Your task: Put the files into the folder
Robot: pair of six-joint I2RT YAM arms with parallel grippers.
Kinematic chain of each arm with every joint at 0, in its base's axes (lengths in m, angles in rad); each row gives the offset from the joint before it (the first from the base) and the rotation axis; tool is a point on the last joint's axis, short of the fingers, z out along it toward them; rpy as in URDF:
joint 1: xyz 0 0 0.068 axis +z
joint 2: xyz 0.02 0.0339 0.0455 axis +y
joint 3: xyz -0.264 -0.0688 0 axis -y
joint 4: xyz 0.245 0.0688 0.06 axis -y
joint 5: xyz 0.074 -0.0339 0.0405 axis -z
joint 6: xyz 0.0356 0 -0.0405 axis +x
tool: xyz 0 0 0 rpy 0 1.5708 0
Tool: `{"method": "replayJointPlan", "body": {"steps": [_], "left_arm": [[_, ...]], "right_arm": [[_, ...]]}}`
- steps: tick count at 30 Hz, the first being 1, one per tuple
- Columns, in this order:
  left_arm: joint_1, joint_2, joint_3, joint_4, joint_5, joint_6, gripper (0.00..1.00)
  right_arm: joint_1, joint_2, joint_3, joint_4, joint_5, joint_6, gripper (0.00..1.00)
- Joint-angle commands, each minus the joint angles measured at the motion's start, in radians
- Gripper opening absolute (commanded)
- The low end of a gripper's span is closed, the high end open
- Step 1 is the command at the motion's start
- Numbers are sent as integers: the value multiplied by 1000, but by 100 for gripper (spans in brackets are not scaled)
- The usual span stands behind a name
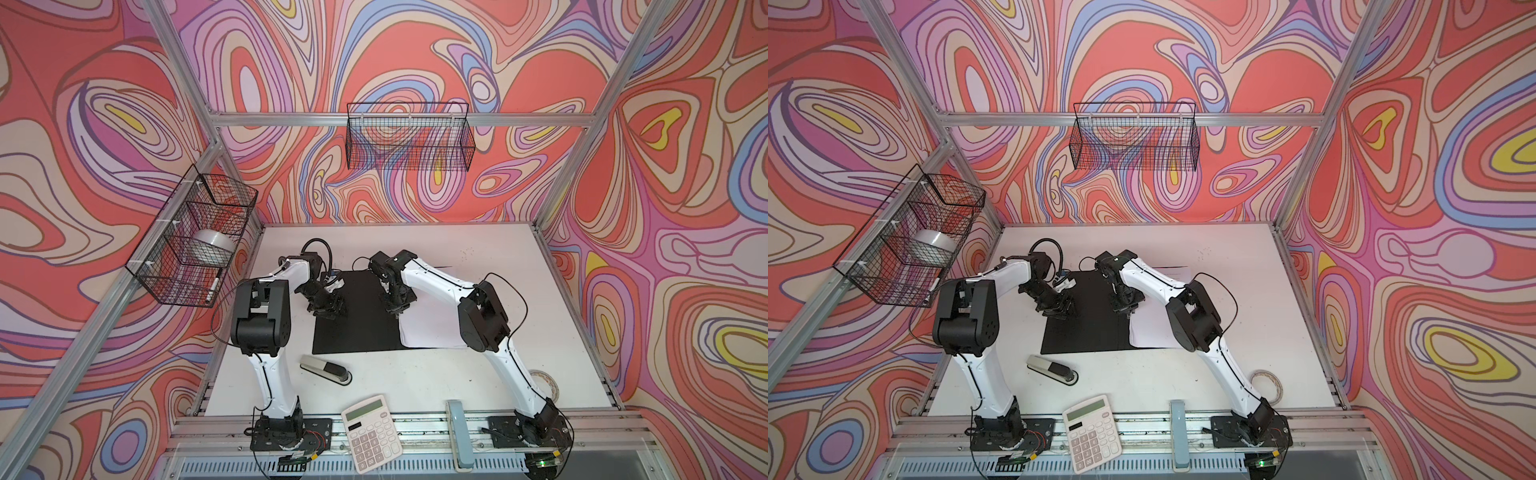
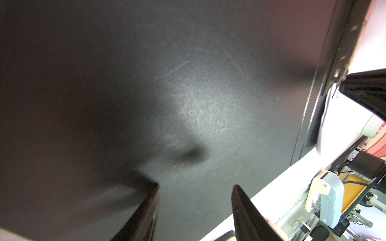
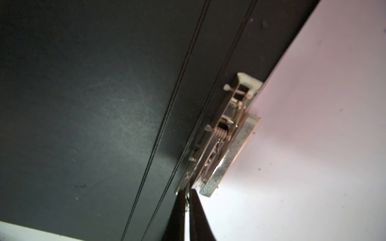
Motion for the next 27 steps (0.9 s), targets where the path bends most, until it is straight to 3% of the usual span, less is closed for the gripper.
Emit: {"method": "replayJointPlan", "body": {"steps": [1, 27], "left_arm": [[16, 65, -19, 18, -81, 8, 56], [23, 70, -25, 24, -62, 9, 55]], "right_arm": [[-7, 89, -52, -55, 62, -9, 6], [-11, 114, -41, -18, 10, -2, 5]]}}
